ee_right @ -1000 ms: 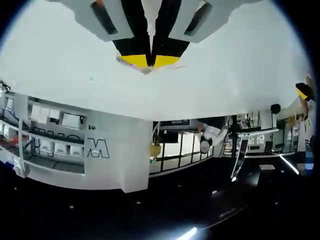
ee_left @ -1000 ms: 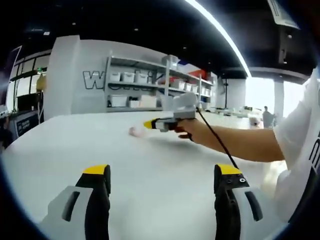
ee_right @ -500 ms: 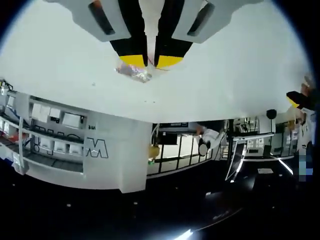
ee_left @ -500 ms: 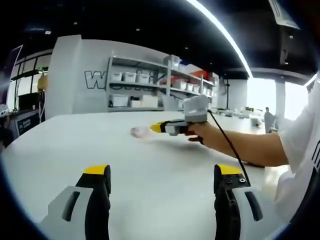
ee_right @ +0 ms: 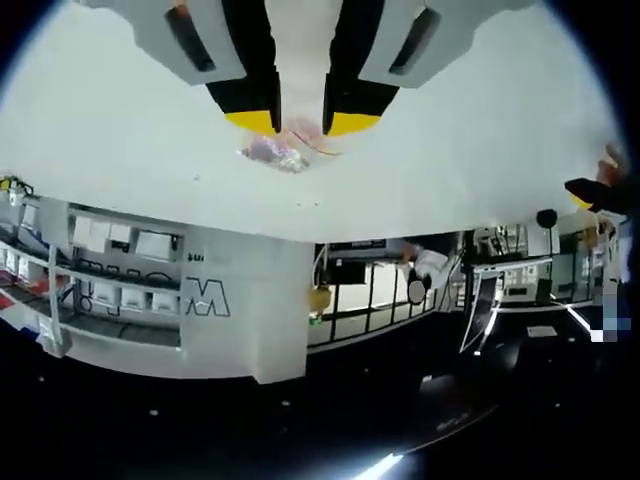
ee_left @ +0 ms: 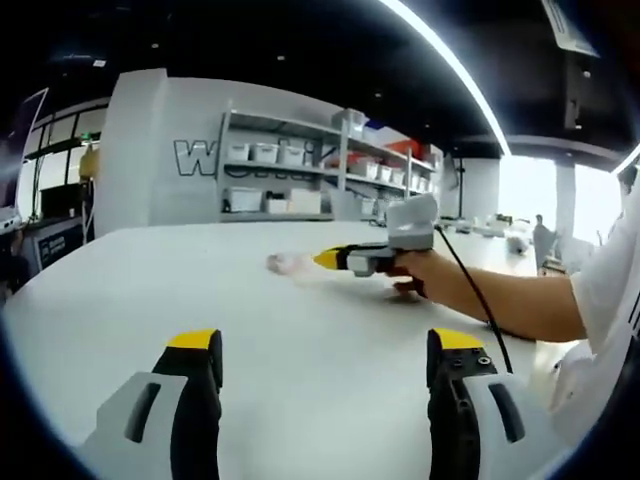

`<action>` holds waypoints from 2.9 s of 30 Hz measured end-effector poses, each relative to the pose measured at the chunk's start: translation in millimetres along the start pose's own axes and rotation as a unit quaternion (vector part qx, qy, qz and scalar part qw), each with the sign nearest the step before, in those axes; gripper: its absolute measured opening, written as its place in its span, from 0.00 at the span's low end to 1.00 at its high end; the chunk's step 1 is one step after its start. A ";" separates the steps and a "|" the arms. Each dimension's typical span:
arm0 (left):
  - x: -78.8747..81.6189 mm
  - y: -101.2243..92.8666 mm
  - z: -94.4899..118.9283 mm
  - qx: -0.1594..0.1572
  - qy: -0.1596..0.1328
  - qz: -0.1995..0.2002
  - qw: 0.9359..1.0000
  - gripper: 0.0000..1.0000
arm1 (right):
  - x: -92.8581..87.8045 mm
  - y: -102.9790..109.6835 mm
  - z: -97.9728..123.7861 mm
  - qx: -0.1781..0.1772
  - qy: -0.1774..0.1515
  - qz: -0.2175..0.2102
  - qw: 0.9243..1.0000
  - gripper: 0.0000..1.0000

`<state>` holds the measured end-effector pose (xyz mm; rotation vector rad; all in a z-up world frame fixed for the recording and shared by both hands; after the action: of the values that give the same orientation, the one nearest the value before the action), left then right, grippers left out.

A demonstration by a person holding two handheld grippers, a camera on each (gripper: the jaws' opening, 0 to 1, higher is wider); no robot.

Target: Open the resealable bag by pulling the two sides of the seal apart until the entire bag opening is separated and visibly accessible.

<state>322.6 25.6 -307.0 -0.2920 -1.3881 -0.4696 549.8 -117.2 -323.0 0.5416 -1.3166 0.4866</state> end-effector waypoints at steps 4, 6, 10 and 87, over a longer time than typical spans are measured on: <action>-1.1 -0.7 -0.2 0.000 0.002 0.000 1.000 0.83 | -0.9 4.1 1.3 0.002 -0.003 -0.002 1.000 0.18; -1.0 -1.0 -0.4 -0.001 0.002 0.001 1.000 0.83 | -0.4 3.7 1.8 0.000 -0.007 -0.002 1.000 0.21; -0.5 -1.6 -0.7 -0.001 0.002 0.001 1.000 0.83 | -0.9 1.9 3.1 -0.009 -0.007 -0.002 1.000 0.30; -3.5 1.1 -0.2 0.013 0.012 -0.002 1.000 0.87 | 8.0 22.7 19.3 -0.021 -0.036 0.009 0.999 0.84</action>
<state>323.0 27.0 -310.5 -0.2608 -1.3708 -0.4567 522.6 -111.3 -309.9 0.5164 -1.3980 0.4578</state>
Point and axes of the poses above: the point that each gripper's makers call its tool centre point, and the gripper's own axes: z roughly backward along the fingers, y roughly to its left, x roughly out of its top, the point moved 3 cm from there along z, roughly backward along the fingers, and after that the axes turned 9 degrees about -z, right-handed, at the moved point
